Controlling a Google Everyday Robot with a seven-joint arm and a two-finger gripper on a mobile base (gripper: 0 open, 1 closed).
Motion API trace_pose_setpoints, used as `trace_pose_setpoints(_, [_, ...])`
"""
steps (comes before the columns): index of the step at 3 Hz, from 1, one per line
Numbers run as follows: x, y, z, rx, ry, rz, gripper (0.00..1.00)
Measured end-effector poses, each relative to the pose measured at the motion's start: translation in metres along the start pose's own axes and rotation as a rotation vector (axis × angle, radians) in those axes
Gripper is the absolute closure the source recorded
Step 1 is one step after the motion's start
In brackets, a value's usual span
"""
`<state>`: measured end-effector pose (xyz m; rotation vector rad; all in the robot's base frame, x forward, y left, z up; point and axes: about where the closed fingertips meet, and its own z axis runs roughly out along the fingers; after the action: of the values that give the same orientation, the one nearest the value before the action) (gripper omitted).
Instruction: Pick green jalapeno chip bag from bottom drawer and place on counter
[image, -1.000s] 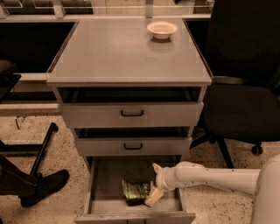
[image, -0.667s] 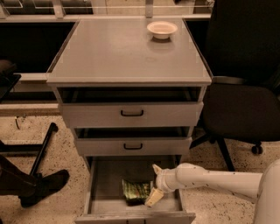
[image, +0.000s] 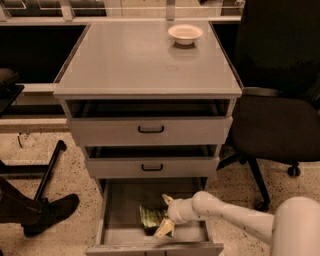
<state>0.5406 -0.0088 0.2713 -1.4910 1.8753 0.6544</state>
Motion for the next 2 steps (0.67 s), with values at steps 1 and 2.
trace_pose_setpoints(1, [0.0396,0.0307,0.0663,-0.066,-0.051,0.077,0.0])
trace_pose_setpoints(2, [0.0387,0.0303,0.0671,-0.067,-0.052,0.075,0.0])
